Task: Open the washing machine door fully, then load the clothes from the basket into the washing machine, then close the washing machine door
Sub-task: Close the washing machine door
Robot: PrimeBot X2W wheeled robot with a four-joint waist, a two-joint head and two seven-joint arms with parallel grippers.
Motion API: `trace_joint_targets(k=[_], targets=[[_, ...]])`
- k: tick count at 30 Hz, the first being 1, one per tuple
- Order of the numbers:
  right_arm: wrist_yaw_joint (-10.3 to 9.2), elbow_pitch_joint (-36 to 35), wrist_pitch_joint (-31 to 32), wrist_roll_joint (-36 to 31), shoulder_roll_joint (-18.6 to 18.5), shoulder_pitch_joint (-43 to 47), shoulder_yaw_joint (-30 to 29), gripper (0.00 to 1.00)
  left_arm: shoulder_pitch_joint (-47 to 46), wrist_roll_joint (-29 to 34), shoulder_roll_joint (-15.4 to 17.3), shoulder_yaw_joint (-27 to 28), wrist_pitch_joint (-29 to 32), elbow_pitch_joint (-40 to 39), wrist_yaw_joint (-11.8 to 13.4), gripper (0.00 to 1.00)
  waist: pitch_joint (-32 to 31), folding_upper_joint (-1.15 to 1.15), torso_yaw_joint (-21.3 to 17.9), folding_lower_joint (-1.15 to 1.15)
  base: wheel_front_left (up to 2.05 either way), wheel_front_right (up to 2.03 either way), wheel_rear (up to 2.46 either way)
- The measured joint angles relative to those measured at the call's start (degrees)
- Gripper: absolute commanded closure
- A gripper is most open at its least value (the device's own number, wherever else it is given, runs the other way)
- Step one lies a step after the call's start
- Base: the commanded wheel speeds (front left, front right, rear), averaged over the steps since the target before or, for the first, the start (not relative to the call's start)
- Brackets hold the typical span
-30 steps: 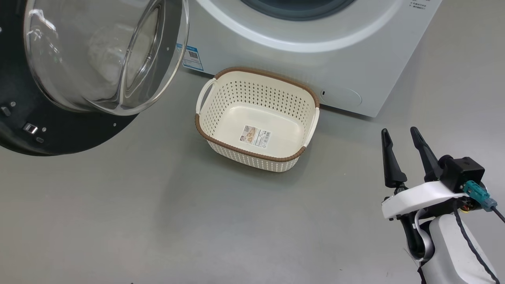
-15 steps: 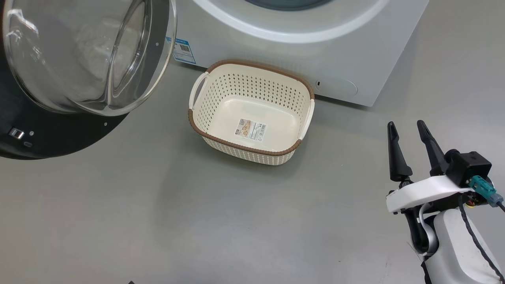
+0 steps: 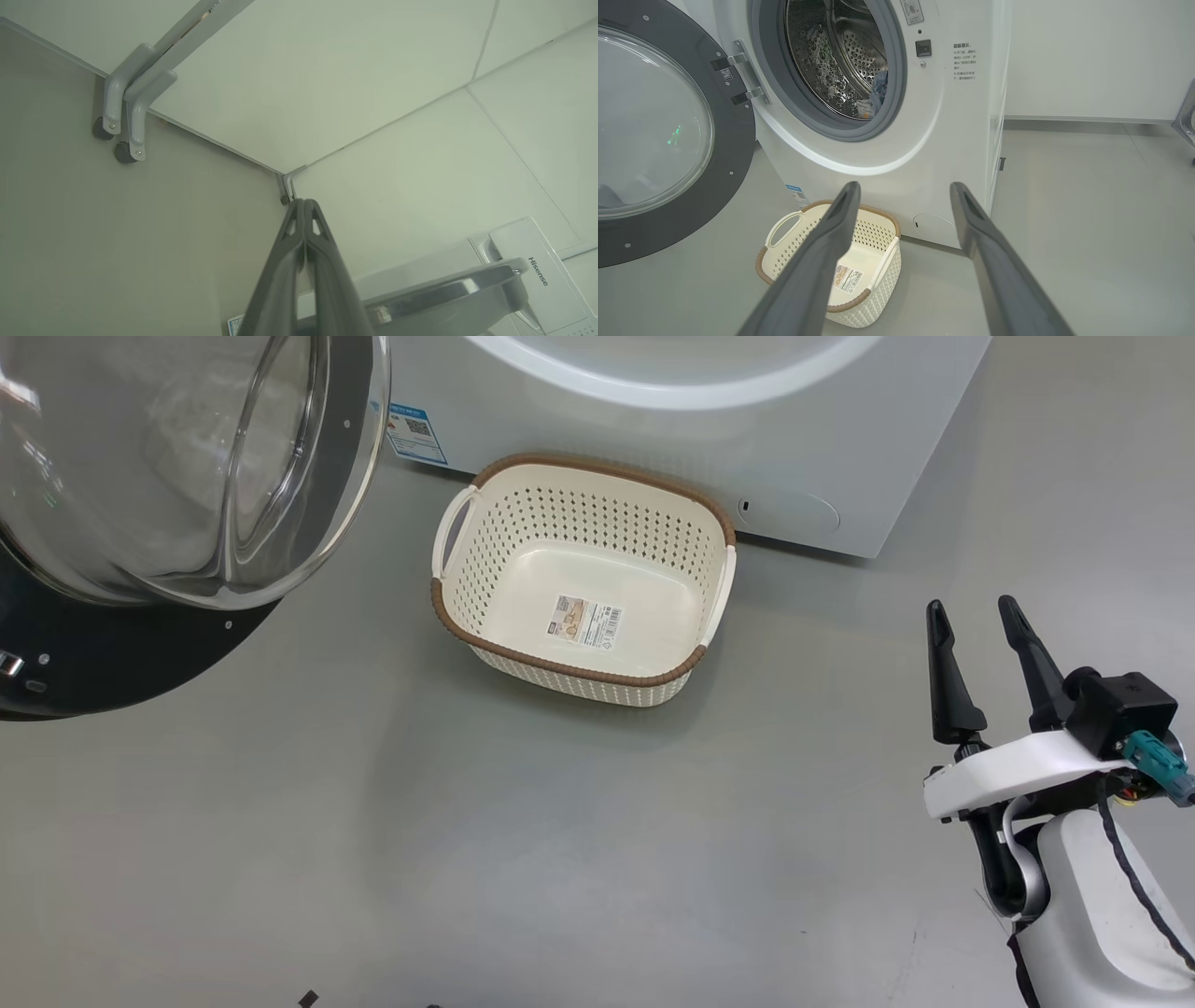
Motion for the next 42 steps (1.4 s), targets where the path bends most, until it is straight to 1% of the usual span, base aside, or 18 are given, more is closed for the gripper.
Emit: trace_joint_targets(k=[3, 6, 22, 24, 35, 37, 42], targets=[[0.0, -0.1, 0.0, 0.0, -0.2, -0.2, -0.1, 0.0, -0.6, -2.4, 0.2, 1.2, 1.8, 1.0, 0.0, 1.0, 0.5, 0.0, -0.3, 0.0, 0.0, 0.0, 0.0], [0.0, -0.3, 0.0, 0.0, -0.5, -0.2, -0.6, 0.0, -2.2, -3.8, 0.4, 1.3, 3.6, 1.8, 0.0, 1.0, 1.2, 0.0, -0.5, 0.0, 0.0, 0.0, 0.0], [0.0, -0.2, 0.0, 0.0, -1.1, -0.5, -0.7, 0.0, -2.8, -6.4, 0.6, -1.0, 10.8, 6.0, -0.1, 1.0, 2.6, 0.0, -1.0, 0.0, 0.0, 0.0, 0.0], [0.0, -0.2, 0.0, 0.0, -1.1, -0.5, -0.7, 0.0, -2.8, -7.3, 0.6, -1.0, 11.8, 6.3, -0.5, 1.0, 2.6, 0.0, -0.9, 0.0, 0.0, 0.0, 0.0], [0.0, 0.6, 0.0, 0.0, -1.1, -0.5, -0.4, 0.0, -2.8, -11.1, 0.3, -1.0, 16.8, 7.3, -0.6, 1.0, 1.8, 0.0, -0.5, 0.0, 0.0, 0.0, 0.0], [0.0, 0.6, 0.0, 0.0, -1.1, -0.5, -0.3, 0.0, -2.8, -12.1, 0.3, -0.9, 17.9, 7.3, -0.6, 1.0, 1.6, 0.0, -0.5, 0.0, 0.0, 0.0, 0.0], [0.01, 0.9, 0.0, 0.4, -1.0, -0.5, -0.2, 0.0, -2.9, -17.0, -0.3, -0.2, 21.7, 7.2, -1.0, 1.0, 1.5, 0.0, -0.3, 0.0, 0.0, 0.0, 0.0]])
